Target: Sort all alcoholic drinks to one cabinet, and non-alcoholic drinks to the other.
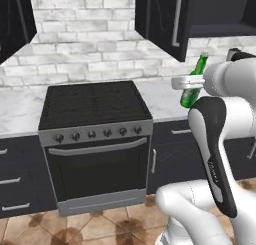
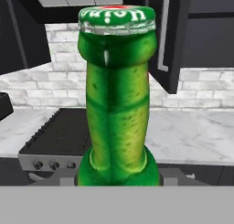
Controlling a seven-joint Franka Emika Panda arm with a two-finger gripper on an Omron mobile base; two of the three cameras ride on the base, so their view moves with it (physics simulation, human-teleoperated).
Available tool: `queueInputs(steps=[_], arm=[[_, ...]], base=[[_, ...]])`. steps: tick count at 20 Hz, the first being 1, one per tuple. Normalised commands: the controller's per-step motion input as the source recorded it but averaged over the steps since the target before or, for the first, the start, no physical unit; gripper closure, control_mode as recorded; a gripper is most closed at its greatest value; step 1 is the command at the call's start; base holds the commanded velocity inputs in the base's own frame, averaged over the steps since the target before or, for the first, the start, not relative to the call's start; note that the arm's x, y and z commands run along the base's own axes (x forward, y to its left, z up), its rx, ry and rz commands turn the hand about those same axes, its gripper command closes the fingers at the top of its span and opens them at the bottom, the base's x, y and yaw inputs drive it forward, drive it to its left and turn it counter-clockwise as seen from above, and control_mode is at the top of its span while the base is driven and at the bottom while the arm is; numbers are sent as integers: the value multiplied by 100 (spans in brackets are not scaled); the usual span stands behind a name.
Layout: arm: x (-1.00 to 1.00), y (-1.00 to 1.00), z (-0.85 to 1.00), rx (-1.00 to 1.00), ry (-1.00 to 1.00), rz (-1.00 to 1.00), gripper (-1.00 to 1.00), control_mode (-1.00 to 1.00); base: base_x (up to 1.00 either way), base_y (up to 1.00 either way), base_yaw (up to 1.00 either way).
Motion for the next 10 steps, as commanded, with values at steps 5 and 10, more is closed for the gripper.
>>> queueInputs(steps=[5,10], arm=[[0,0,0,0,0,0,100,100],[0,0,0,0,0,0,100,100]], base=[[-23,-51,0],[-16,-51,0]])
